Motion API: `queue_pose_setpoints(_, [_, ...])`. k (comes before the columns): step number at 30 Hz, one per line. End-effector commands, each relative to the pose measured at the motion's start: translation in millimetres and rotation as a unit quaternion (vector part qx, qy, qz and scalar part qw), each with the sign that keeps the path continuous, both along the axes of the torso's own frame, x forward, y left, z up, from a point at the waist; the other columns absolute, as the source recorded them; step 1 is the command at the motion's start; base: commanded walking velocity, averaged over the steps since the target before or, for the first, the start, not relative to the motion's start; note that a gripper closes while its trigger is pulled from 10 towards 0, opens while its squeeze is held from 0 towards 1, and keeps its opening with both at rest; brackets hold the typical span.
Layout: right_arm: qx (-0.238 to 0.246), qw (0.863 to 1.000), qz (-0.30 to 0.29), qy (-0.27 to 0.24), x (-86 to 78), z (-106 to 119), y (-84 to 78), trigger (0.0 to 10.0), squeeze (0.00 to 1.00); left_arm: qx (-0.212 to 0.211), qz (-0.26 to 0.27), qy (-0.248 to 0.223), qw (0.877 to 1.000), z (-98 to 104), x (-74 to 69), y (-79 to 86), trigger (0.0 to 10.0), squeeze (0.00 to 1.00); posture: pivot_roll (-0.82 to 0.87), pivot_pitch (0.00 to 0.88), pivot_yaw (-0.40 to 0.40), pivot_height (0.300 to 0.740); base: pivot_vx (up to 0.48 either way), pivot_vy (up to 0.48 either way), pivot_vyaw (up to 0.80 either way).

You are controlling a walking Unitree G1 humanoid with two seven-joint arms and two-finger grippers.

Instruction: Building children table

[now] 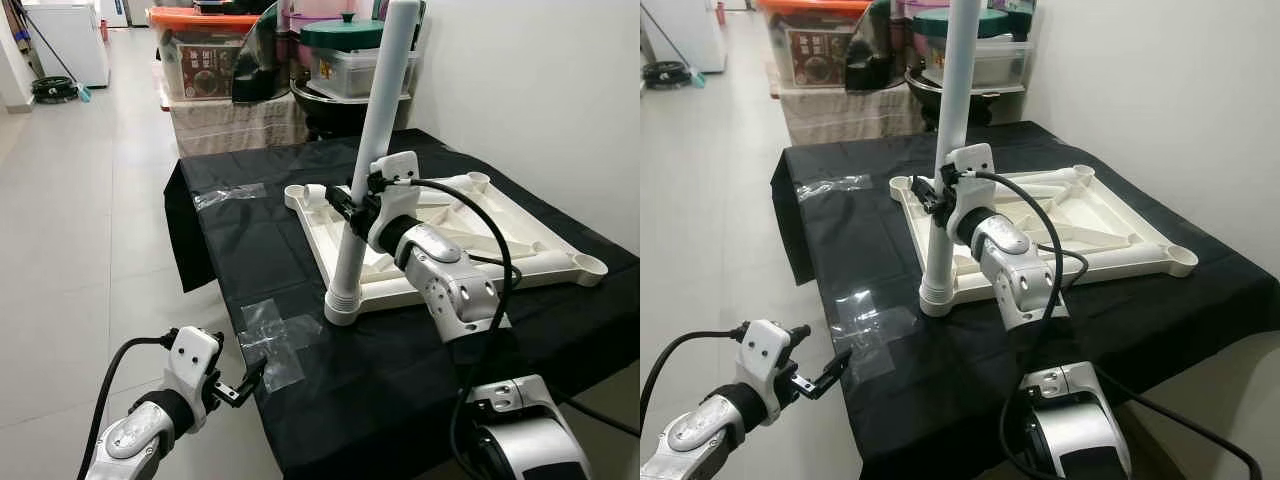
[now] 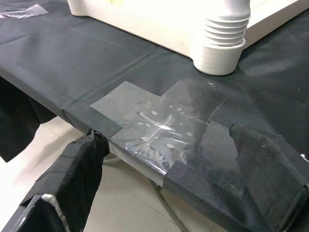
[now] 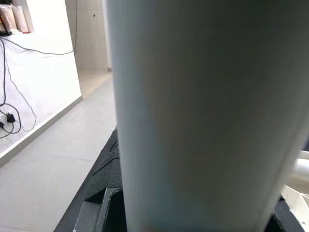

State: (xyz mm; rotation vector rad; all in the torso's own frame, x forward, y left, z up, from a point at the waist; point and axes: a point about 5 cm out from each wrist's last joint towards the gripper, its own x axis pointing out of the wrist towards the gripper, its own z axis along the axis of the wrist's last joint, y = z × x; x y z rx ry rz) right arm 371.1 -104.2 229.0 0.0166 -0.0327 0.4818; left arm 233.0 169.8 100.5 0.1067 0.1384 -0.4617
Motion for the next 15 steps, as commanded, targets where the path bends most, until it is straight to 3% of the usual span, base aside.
queue_pose_setpoints(1, [-0.027,0.996,-0.045,0.073,0.7,-35.7,-19.1,10.0,0.00,0.009,-0.001,0.003,1.000,-2.3,0.9,2.1,10.0,0.00,0.01,0.000,-0.045,0.740,0.000,0.000,0.00])
queue_pose_setpoints(15, [-0.034,0.996,-0.040,0.071,0.3,-34.7,-18.2,10.0,0.00,0.007,-0.001,0.002,1.000,-2.2,1.3,1.9,10.0,0.00,0.01,0.000,-0.044,0.740,0.000,0.000,0.00])
